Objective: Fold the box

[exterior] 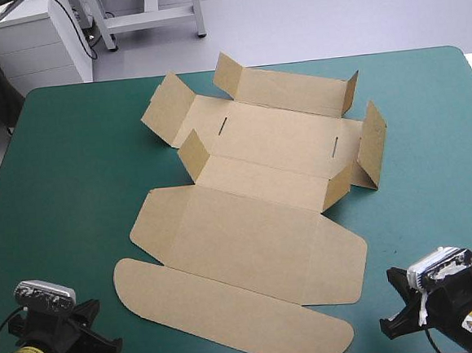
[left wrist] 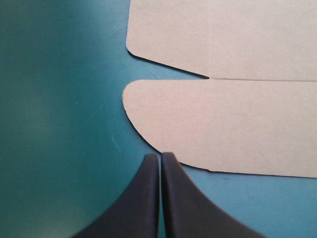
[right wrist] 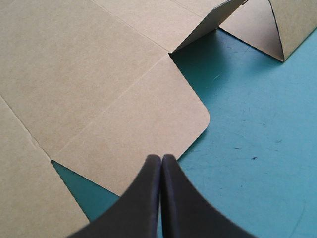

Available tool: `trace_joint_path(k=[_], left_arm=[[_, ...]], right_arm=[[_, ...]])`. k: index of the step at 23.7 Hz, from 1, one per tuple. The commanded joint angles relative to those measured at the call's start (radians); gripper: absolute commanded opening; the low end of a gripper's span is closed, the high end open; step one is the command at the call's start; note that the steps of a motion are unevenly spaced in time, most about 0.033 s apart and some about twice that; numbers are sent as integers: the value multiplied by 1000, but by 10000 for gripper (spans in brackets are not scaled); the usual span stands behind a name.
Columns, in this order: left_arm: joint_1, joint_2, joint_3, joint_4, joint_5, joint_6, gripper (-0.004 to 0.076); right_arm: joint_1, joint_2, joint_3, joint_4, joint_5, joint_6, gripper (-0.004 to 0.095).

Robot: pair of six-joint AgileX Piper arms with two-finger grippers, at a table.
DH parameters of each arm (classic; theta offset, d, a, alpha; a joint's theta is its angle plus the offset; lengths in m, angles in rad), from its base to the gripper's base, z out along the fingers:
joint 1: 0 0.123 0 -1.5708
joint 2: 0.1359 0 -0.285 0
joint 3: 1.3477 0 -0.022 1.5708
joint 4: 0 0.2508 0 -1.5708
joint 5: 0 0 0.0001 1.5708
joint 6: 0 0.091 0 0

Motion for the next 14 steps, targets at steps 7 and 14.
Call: trace_joint_path(k=[7,14], left_arm=[[0,12,-30,-11,-59,0,-8],[0,12,-30,-11,-59,-3,-8]], right_arm=[[-2,10,-24,29,-54,-12,52],[-2,10,-24,31,-53,-7,711]])
